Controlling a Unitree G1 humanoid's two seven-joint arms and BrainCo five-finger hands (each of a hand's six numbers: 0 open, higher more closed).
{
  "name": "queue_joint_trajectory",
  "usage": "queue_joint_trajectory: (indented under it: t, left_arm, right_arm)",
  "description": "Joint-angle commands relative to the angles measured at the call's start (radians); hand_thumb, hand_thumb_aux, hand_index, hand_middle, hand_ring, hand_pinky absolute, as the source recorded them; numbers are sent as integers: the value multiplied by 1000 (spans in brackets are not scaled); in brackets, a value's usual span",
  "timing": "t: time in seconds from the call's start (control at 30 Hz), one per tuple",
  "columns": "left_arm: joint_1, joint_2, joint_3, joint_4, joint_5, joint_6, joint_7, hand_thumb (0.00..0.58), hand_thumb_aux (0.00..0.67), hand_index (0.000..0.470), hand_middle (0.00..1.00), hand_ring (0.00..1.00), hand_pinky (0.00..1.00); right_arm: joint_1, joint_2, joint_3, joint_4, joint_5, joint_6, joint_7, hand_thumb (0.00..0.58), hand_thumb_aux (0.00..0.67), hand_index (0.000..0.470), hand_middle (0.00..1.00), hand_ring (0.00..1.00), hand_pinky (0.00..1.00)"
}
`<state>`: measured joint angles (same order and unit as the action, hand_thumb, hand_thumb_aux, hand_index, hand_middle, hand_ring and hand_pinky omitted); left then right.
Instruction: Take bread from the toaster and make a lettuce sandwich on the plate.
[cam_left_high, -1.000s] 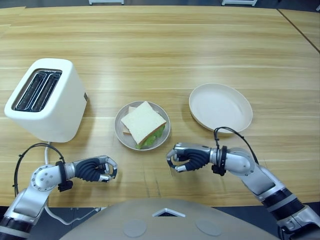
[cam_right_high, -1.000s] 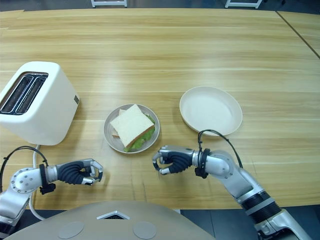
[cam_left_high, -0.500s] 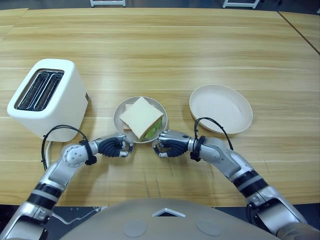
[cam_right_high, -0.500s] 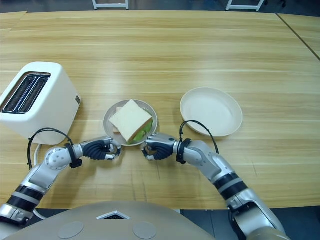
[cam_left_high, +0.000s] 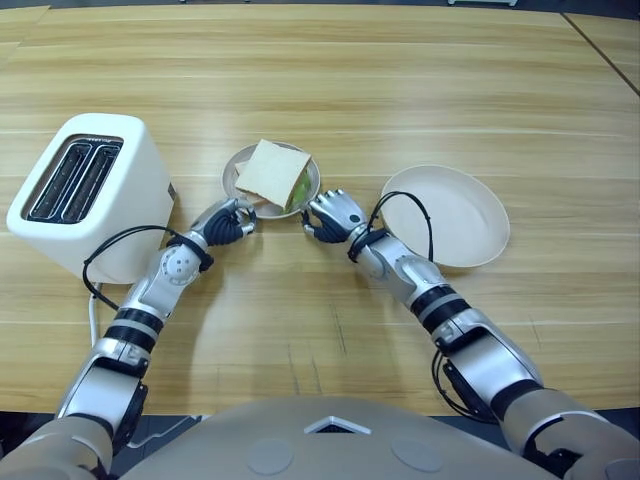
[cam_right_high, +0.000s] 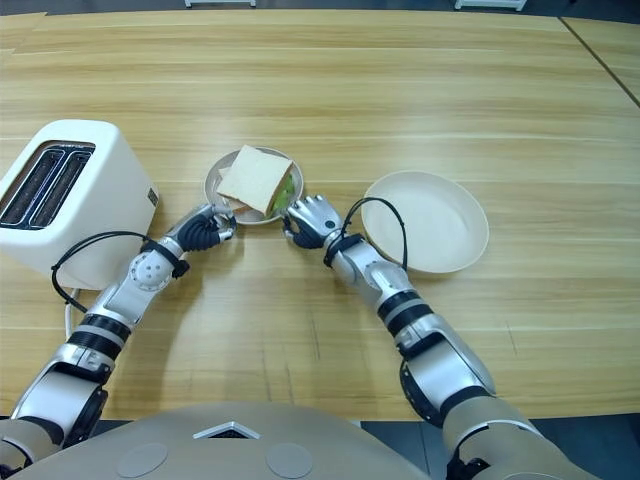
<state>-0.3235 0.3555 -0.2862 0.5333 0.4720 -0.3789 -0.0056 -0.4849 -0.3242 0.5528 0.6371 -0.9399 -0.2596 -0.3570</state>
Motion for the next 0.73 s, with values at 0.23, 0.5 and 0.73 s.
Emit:
queue_joint_trajectory:
  t: [0.23,0.5,0.73]
  left_arm:
    - [224,5,157,-625,-67,-153,148,392,289,203,867,867,867]
    - [406,-74,263,-908,-318,-160,122,0,0,0,0,0,0]
    - [412,-134,303,-861,-478,-117,72,0,0,0,0,0,0]
  right_arm:
    - [163,-92,-175,-480,24,15,-182,552,523,367,0,0,0]
    - [395,19,-267,-713,207,-87,-291,0,0,0,0,0,0]
    - [406,136,-278,-688,505,-184,-127,0,0,0,0,0,0]
